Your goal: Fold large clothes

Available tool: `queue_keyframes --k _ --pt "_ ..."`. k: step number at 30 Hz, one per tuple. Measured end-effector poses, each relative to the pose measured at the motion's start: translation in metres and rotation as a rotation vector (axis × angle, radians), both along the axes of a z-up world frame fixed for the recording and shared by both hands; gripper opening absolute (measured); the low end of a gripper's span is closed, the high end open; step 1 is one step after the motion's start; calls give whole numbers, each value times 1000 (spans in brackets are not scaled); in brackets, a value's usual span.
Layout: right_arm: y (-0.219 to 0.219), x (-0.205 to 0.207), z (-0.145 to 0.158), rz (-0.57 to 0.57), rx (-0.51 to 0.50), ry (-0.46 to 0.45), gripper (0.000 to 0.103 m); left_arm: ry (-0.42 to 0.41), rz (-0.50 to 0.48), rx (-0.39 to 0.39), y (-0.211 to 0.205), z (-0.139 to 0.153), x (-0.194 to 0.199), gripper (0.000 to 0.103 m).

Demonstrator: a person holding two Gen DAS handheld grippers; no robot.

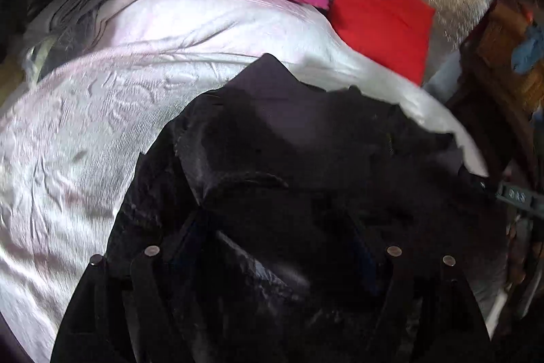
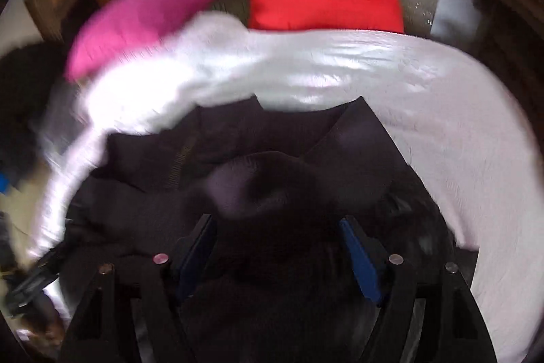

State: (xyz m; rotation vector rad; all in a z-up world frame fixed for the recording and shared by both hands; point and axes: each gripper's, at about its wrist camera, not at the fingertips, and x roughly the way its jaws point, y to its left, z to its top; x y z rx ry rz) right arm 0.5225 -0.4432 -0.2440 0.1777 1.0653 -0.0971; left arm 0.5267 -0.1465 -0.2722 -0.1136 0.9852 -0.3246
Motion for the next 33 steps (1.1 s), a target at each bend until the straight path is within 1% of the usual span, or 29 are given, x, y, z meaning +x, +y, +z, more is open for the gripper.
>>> queue_keyframes --k 1,2,3,4,5,6,7,8,10,12,13,14,15,16,17,18,19,20,21,22,23,24,25,26,27,29,30,32,33 --pt "5 9 -13 16 -34 44 77 -13 -7 24 -2 -2 1 69" --pt "7 14 -23 29 -60 71 76 -19 -6 31 -2 -3 1 62" --pt "11 16 -34 48 -87 84 69 -27 -6 33 -1 -3 1 55" --pt "16 16 -39 74 -103 79 49 -38 -13 32 1 -3 2 51" --pt "19 16 -40 91 -108 72 27 -42 -17 24 2 -4 4 44" --pt "21 15 -36 95 -119 47 22 -42 -10 10 5 -4 7 37" --pt "23 13 -30 93 -134 14 17 -39 -1 -9 7 -5 8 33" --pt "25 11 -24 93 -149 -16 15 -40 10 -26 9 -4 9 28" --pt "24 11 -9 70 -182 -83 14 -61 19 -25 8 5 8 24" --pt "13 11 10 19 -148 -166 14 -127 25 -24 6 18 4 19" --pt "5 11 21 -19 -126 -216 14 -160 37 -28 7 24 2 18" --pt "-3 11 27 -54 -116 -251 14 -199 70 -35 10 31 -1 18" --pt "-13 12 29 -94 -97 -280 14 -216 92 -39 13 34 -2 18" --pt "-22 15 25 -121 -61 -286 14 -221 117 -43 18 36 -3 18" --pt "-27 19 19 -131 -34 -276 14 -216 124 -39 21 35 -2 19" --pt "-33 24 5 -146 -18 -257 14 -202 133 -17 23 34 -1 19" --pt "-37 29 -12 -164 -23 -229 14 -182 144 29 24 30 0 19" --pt "-40 34 -26 -179 -14 -198 16 -162 156 78 24 26 0 23" --pt "-48 39 -46 -196 39 -153 20 -148 163 105 26 23 0 28" --pt "-54 39 -54 -216 93 -149 23 -125 171 133 30 17 0 42" --pt "-59 34 -54 -229 132 -170 34 -116 179 156 34 13 -1 50" --pt "-67 29 -51 -244 207 -197 41 -119 191 182 36 12 -1 55" --pt "-78 22 -47 -270 300 -218 67 -124 199 202 38 13 -4 59" --pt "-81 16 -43 -289 359 -231 75 -123 202 222 40 15 -6 66" --pt "-92 3 -37 -325 467 -275 75 -118 200 237 43 16 -8 69" --pt "-106 -22 -26 -359 609 -338 76 -110 212 251 50 17 -11 69" --pt "-113 -37 -19 -362 647 -356 76 -114 220 251 53 20 -15 69" --pt "-120 -67 -2 -357 603 -369 76 -126 223 246 60 27 -21 69" --pt "-123 -87 7 -344 539 -375 76 -131 221 248 61 29 -24 69"
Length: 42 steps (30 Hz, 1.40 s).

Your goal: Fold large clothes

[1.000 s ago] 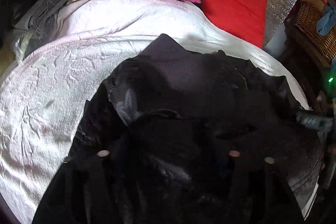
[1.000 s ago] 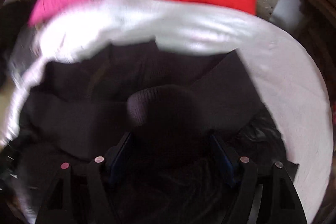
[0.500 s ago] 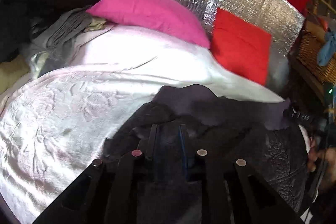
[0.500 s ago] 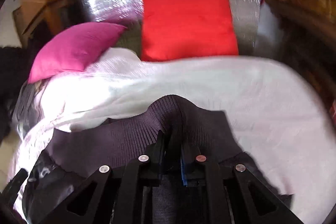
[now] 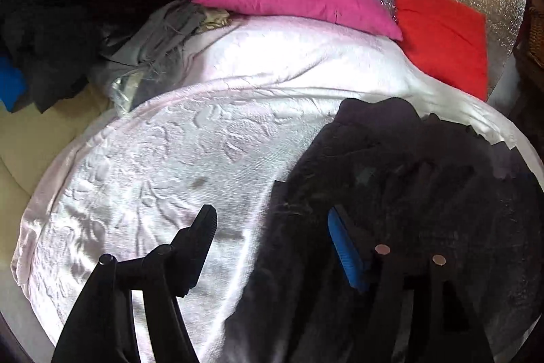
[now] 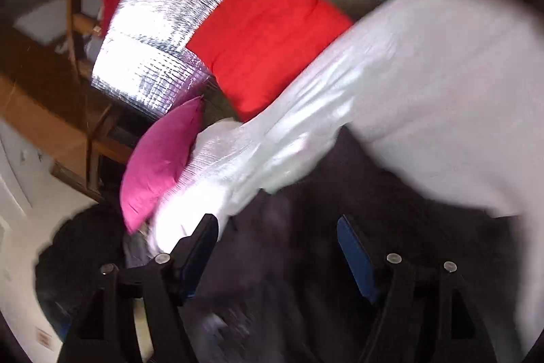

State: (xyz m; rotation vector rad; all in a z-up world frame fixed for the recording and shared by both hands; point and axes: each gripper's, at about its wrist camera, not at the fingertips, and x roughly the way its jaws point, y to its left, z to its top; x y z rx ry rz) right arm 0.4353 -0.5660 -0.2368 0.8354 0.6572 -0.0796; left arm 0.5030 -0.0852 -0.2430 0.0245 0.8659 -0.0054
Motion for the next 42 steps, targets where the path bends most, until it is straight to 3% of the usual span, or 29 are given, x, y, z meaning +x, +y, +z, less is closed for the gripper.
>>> queue_keyframes --k 3,5,7,8,10,12,14,15,16,19,22,23,25,26,27,29,33,39,42 --pt "-7 -42 18 -22 -219 69 76 -11 -1 27 8 2 -11 69" --pt "-11 -71 14 -41 -325 137 76 18 -4 24 14 -5 -14 69" --pt "-18 -92 -4 -25 -303 202 76 46 -19 -5 18 -15 -22 59" --pt "-18 -93 -12 -16 -278 222 76 53 -27 -11 19 -18 -27 47" --pt "-13 -99 -34 2 -227 252 76 59 -29 -22 18 -25 -37 37" --pt "-5 -102 -49 -14 -246 258 54 49 -36 -33 16 -29 -42 22" --pt "2 -103 -52 -54 -268 245 32 1 -11 59 13 -33 -39 15" --pt "8 -109 -45 -90 -303 218 28 -10 11 115 13 -38 -34 8" --pt "14 -117 -33 -122 -331 169 25 22 27 159 15 -48 -26 8" --pt "17 -125 -25 -126 -321 127 25 127 52 19 34 -56 -17 8" --pt "12 -123 -53 -96 -276 225 39 83 85 -71 45 -33 -31 7" --pt "11 -127 -53 -110 -272 212 53 60 85 -86 45 -25 -38 12" --pt "7 -137 -45 -140 -193 194 70 35 78 -100 42 -14 -51 40" --pt "3 -142 -40 -146 -147 163 70 17 77 -100 40 -9 -59 63" --pt "0 -151 -33 -158 -105 119 71 -14 76 -91 37 -3 -69 72" --pt "0 -166 -20 -177 -109 60 76 -70 54 -53 27 8 -88 73" --pt "5 -186 -12 -181 -103 72 77 -156 -35 58 3 20 -117 74" --pt "-5 -177 -36 -137 -72 160 77 -200 -125 173 -21 13 -126 75" --pt "-3 -156 -62 -99 -83 259 76 -204 -147 177 -25 11 -126 75"
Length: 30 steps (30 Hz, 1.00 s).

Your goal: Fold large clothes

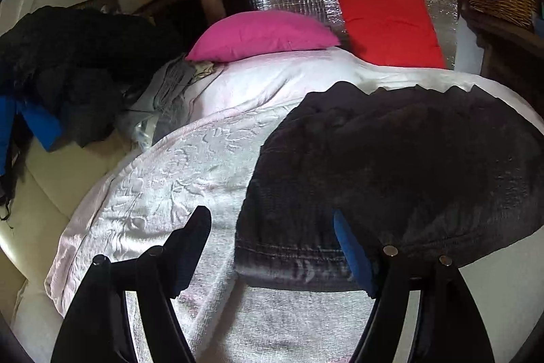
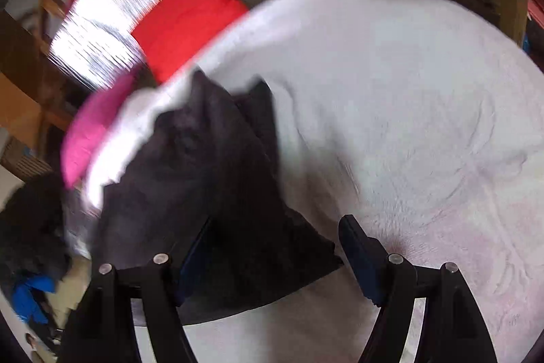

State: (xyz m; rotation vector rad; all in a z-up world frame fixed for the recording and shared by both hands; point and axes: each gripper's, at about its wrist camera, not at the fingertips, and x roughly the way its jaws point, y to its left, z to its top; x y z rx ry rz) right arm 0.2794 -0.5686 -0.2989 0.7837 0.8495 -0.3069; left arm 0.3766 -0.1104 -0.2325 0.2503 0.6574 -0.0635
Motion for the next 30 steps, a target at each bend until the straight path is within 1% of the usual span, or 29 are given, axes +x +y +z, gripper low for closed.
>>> queue_keyframes --k 1,2,3,4,5,7,8,9,10,12,13,14,16,18,20,22,24,26,27,29,30 --pt "1 4 -5 12 21 -5 72 -4 1 3 -2 1 -1 75" --pt "2 5 -4 20 29 -16 64 -6 -2 2 -3 2 0 75" --pt "5 7 1 31 5 -29 58 -8 -5 0 -4 2 -1 75" --pt "11 6 10 49 -35 -47 49 -13 -8 -1 -6 3 -2 75" --pt "16 5 17 59 -64 -68 44 -16 -8 -1 -7 3 -2 75" --pt "24 -3 35 74 -108 -133 44 -16 -16 -5 -9 4 -3 75" --pt "25 -4 37 75 -111 -145 44 -17 -21 -5 -10 5 -3 75" --pt "25 -3 36 73 -117 -131 44 -19 -23 -4 -11 5 -4 75" --pt "25 2 29 70 -130 -85 46 -22 -25 -1 -12 5 -4 75" --pt "22 7 13 69 -134 2 55 -23 -30 -2 -14 6 -5 75" --pt "20 9 10 64 -126 15 57 -25 -32 -4 -14 6 -5 75" --pt "17 6 11 62 -117 9 58 -28 -33 -5 -14 7 -6 75" --pt "12 1 20 54 -98 -27 58 -32 -32 -8 -13 8 -7 75" --pt "10 -6 29 34 -111 -60 58 -32 -33 -13 -14 9 -7 75" --pt "8 -13 39 9 -152 -100 59 -33 -36 -15 -15 10 -8 75" --pt "8 -22 52 -19 -198 -153 62 -32 -40 -15 -16 10 -9 75" --pt "13 -27 62 -29 -237 -208 62 -33 -44 -15 -17 10 -9 75" --pt "21 -29 72 4 -263 -268 62 -31 -45 -16 -17 10 -9 75" --pt "27 -28 76 45 -267 -298 62 -29 -46 -18 -18 10 -8 75" --pt "43 -21 79 116 -292 -323 60 -29 -49 -19 -18 10 -9 75" --pt "51 -17 79 144 -308 -316 60 -29 -49 -19 -18 10 -8 75"
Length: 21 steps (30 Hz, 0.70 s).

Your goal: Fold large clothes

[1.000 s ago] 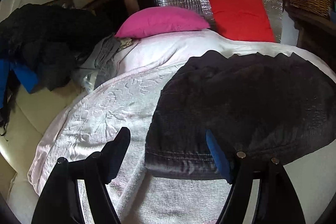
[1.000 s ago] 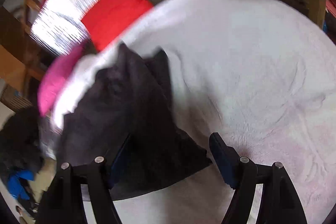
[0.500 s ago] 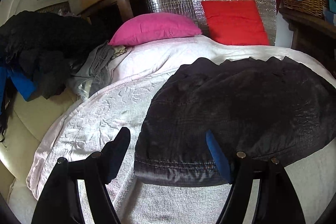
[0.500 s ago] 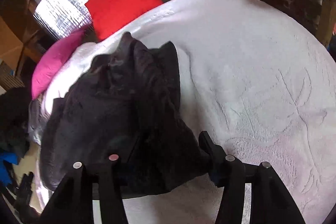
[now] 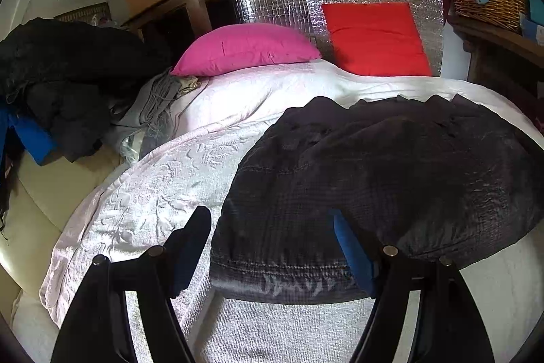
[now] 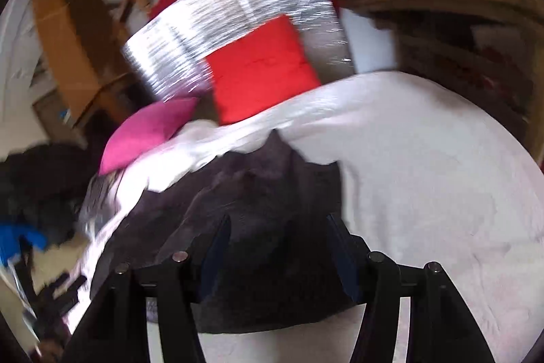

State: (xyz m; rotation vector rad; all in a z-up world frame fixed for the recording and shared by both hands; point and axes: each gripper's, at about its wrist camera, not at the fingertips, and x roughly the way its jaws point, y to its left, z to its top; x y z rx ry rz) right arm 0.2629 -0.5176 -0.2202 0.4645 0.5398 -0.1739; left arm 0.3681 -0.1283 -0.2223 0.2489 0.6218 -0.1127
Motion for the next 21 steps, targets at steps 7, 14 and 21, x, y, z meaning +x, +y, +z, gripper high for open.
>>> queue_keyframes --k 7,14,21 --pt "8 46 -47 24 36 244 55 7 -6 6 0 -2 2 75" --pt "8 52 -56 26 19 277 56 10 -8 8 0 -2 2 75" --pt "-12 24 -30 -13 103 117 56 11 -4 21 0 -5 1 75"
